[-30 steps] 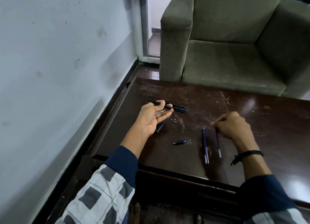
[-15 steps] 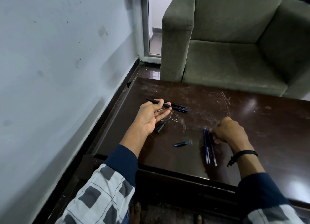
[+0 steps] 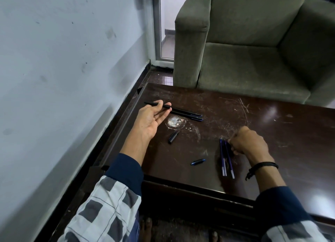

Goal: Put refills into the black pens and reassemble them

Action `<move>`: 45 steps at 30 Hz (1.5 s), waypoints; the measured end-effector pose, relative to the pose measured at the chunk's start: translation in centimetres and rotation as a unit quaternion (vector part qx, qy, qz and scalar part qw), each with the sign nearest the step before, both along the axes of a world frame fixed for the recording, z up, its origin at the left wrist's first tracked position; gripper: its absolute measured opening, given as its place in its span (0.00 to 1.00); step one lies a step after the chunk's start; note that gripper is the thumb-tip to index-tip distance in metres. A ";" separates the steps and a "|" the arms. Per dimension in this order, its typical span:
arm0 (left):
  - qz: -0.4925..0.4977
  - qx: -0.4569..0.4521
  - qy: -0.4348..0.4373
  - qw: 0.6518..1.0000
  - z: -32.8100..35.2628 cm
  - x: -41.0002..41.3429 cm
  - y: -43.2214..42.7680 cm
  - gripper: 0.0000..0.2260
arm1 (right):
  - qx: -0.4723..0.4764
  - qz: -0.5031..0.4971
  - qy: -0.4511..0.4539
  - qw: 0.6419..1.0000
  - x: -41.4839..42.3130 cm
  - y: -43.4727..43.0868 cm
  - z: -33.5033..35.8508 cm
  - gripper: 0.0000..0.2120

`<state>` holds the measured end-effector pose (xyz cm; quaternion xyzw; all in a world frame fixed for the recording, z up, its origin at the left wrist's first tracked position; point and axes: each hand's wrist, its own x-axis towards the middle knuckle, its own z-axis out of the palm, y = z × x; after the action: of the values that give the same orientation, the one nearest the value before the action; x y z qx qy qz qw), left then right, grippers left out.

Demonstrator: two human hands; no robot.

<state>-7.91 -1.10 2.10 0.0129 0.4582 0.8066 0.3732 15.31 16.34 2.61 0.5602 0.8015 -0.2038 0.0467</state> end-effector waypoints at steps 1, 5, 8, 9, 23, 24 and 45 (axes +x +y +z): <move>0.002 0.001 0.000 1.000 0.0 -0.2 -0.1 0.03 | 0.003 0.002 -0.002 1.000 0.0 -0.1 0.1 0.07; 0.020 0.006 0.001 1.000 0.3 -1.1 -0.8 0.02 | 0.055 0.037 0.014 0.998 -0.2 -0.8 0.2 0.06; 0.038 0.010 -0.003 0.999 0.6 -1.9 -1.5 0.02 | 0.053 0.126 0.091 0.987 -1.2 -2.6 0.8 0.05; 0.045 0.011 -0.004 0.999 0.7 -2.2 -1.6 0.02 | 0.046 0.162 0.114 0.979 -1.8 -3.6 1.0 0.04; 0.048 0.022 -0.001 0.999 1.1 -2.6 -2.2 0.02 | 0.135 0.503 0.147 0.841 -6.2 -16.6 -1.3 0.11; 0.047 0.021 -0.002 0.999 1.1 -2.6 -2.3 0.02 | 0.116 0.502 0.137 0.846 -6.0 -16.1 -0.6 0.10; 0.044 0.030 0.001 0.999 1.0 -2.6 -2.6 0.03 | -0.102 0.521 -0.082 0.844 1.3 -6.1 0.5 0.15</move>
<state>-10.54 -3.70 3.08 0.0043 0.4345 0.8355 0.3364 16.59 10.20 3.11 0.0670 0.9435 -0.1833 0.2679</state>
